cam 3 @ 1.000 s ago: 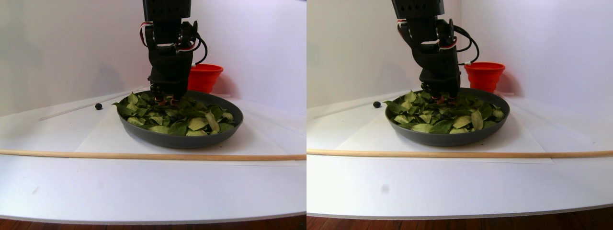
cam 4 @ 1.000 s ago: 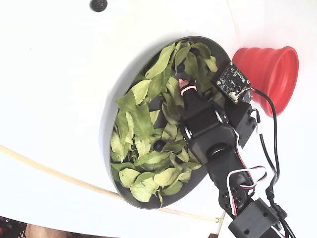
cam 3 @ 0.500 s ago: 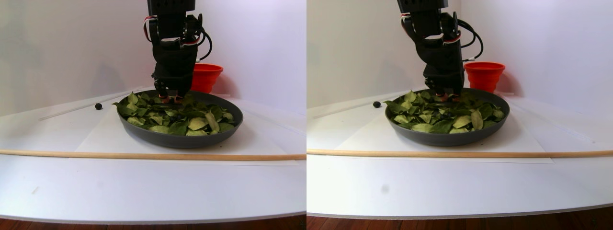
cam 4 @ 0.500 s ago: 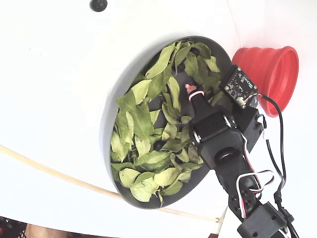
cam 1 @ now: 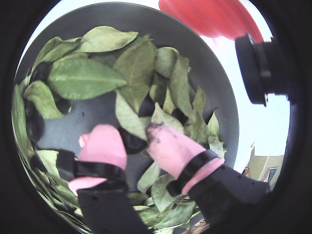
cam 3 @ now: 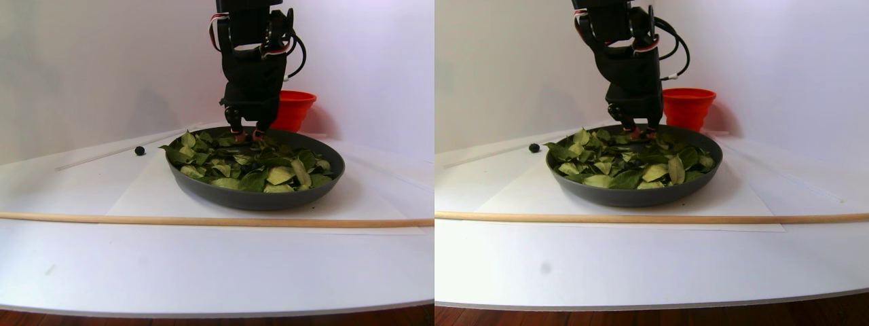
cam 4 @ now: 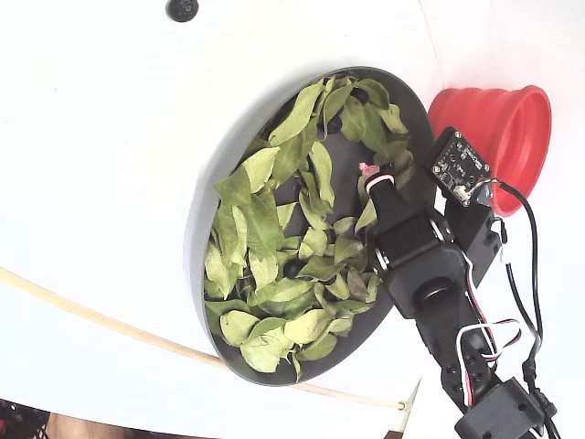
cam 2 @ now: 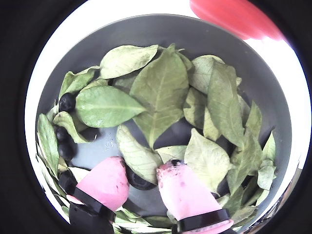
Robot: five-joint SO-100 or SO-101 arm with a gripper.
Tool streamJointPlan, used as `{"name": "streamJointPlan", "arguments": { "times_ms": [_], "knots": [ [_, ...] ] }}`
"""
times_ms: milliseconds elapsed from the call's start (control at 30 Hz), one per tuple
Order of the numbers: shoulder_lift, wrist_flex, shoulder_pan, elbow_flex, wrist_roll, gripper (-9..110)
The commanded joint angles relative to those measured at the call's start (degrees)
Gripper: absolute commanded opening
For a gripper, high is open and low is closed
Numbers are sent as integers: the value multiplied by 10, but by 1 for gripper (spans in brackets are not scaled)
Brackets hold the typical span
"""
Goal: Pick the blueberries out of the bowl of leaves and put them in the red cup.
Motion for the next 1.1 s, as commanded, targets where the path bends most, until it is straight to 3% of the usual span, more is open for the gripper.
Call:
{"name": "streamJointPlan", "arguments": {
  "times_ms": [0, 1067],
  "knots": [
    [92, 5, 17, 1, -3, 9],
    [179, 64, 55, -18, -25, 9]
  ]
}}
